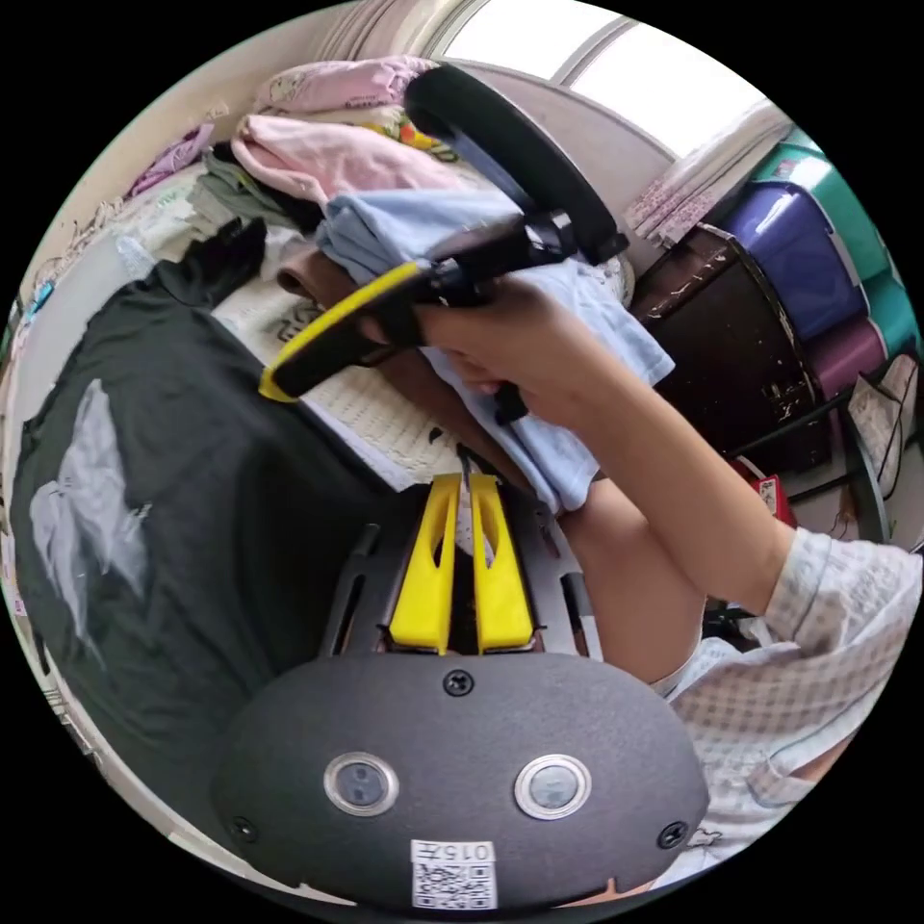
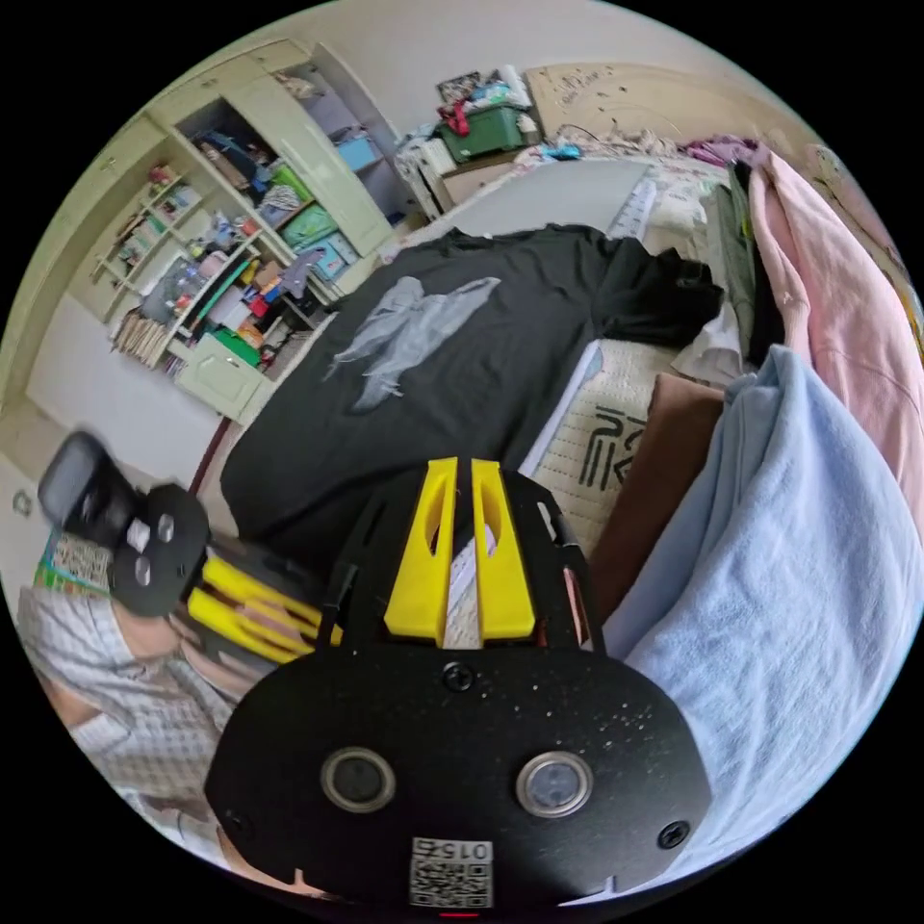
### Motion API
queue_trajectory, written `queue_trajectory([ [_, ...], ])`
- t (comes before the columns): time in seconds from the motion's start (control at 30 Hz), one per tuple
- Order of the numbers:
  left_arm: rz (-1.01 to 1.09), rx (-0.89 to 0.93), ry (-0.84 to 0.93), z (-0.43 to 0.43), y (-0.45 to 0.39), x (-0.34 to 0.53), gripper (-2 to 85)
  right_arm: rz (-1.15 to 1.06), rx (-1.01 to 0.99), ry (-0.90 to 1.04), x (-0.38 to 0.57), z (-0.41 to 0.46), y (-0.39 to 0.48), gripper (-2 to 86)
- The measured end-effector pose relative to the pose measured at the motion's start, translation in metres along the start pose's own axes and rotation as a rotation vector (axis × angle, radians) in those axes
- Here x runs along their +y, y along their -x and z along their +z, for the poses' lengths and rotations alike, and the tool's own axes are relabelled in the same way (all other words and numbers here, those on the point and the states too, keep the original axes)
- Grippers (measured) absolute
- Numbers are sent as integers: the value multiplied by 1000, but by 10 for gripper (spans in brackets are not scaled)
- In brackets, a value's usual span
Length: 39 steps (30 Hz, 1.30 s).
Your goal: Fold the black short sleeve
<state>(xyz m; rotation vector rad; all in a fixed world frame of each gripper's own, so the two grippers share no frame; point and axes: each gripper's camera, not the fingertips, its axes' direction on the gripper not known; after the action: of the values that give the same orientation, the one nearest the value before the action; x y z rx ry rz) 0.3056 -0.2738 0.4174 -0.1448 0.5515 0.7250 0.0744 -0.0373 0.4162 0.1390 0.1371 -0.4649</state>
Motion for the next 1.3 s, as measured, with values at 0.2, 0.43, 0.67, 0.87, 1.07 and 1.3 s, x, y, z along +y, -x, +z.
queue_trajectory([
  [0.2,-84,-112,-268,-154,46,106,61,-364,45,-36,77,-47,95,41],
  [0.43,-434,-362,-509,-278,71,327,80,-248,209,-225,159,-84,150,47],
  [0.67,-899,-425,-464,-281,117,540,99,223,-113,-326,267,-69,104,106],
  [0.87,-927,-387,-468,-277,133,583,106,253,-112,-262,261,-70,104,105],
  [1.07,-900,-426,-415,-291,137,598,80,274,-57,-159,248,-55,103,86],
  [1.3,-885,-386,-437,-300,138,621,77,327,-13,-237,263,-71,96,89],
])
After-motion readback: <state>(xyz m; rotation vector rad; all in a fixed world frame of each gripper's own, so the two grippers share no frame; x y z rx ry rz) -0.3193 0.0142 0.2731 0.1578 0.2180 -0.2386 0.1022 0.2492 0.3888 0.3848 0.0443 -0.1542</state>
